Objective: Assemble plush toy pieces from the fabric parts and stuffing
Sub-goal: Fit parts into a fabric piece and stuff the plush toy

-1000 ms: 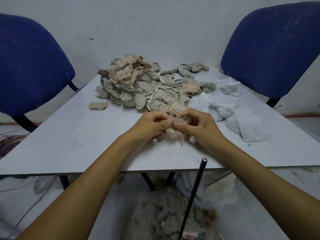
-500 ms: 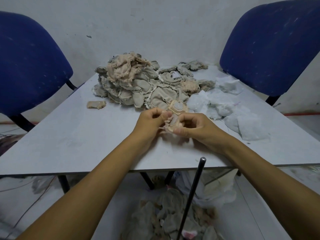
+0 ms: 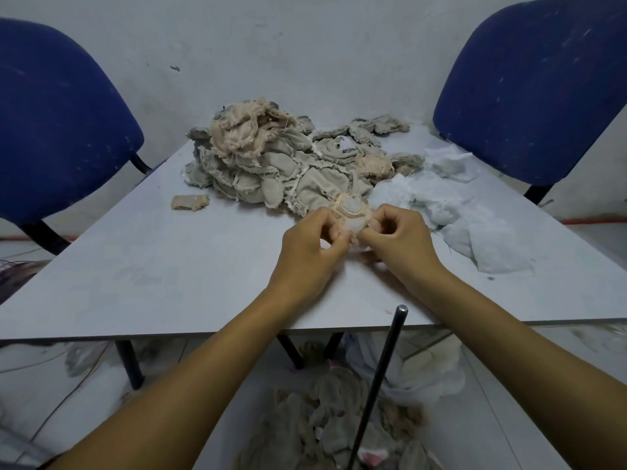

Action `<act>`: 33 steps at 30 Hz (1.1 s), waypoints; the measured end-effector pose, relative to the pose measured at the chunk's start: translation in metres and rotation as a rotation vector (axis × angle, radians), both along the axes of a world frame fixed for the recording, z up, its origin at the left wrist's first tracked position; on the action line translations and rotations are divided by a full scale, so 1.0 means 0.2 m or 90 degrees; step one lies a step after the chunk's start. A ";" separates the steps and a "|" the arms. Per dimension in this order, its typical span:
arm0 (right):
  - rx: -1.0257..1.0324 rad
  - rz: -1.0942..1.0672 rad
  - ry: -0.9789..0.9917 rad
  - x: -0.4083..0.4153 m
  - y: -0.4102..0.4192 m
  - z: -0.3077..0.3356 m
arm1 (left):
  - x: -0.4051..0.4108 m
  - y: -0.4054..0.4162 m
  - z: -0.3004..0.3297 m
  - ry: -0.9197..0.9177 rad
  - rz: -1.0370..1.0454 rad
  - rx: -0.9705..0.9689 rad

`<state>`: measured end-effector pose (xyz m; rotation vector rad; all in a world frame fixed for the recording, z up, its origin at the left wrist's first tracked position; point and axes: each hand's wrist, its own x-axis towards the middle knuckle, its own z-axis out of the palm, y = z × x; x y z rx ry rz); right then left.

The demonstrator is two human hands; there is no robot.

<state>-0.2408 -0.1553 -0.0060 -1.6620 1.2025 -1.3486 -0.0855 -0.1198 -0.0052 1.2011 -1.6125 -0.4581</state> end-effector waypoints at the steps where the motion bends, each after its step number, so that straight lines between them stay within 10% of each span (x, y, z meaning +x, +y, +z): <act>1: -0.032 -0.006 0.032 0.00 0.01 0.00 | 0.00 0.00 0.00 -0.004 0.030 -0.024; 16: -0.178 0.134 0.041 0.02 0.06 0.04 | 0.04 -0.04 0.06 0.242 -0.229 0.223; 23: -0.172 0.177 0.077 0.04 0.08 0.04 | -0.04 -0.02 0.02 0.119 0.060 0.095; 28: -0.180 0.116 0.086 0.03 0.09 0.05 | 0.02 -0.06 0.08 0.306 -0.258 0.324; 33: -0.106 0.138 0.079 0.03 0.07 0.07 | 0.08 -0.05 0.08 0.315 -0.233 0.292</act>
